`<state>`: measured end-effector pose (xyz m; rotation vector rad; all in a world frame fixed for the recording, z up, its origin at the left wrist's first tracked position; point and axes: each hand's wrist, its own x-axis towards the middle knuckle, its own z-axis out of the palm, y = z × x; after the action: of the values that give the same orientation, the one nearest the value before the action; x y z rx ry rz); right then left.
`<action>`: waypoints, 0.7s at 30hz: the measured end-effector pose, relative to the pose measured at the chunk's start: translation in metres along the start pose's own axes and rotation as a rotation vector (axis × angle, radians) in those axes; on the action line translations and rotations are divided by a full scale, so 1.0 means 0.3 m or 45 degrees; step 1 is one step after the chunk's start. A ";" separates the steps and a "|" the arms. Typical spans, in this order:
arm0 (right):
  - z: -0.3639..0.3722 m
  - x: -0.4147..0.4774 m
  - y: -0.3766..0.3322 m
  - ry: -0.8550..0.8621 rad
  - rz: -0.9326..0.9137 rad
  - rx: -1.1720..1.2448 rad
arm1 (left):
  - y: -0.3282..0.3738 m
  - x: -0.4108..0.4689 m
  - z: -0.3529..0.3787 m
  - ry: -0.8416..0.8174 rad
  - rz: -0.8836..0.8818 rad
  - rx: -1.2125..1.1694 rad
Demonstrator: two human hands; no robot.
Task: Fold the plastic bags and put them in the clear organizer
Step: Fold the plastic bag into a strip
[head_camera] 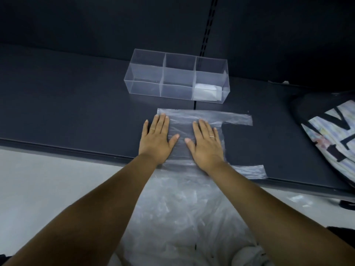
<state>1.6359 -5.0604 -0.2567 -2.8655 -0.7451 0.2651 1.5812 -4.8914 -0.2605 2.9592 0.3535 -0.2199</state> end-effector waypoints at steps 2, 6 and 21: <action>-0.012 -0.021 0.115 0.042 0.102 -0.036 | -0.017 0.001 0.018 0.039 -0.019 0.024; -0.053 -0.096 0.351 0.134 0.324 -0.082 | -0.050 -0.005 0.008 0.016 -0.030 0.047; -0.014 -0.365 0.023 0.106 -0.327 0.194 | -0.123 -0.342 -0.048 0.391 0.814 0.141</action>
<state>1.5459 -5.1212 -0.2400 -2.5861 -1.0170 0.1592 1.4752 -4.8762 -0.2345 3.0229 -0.5913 0.3006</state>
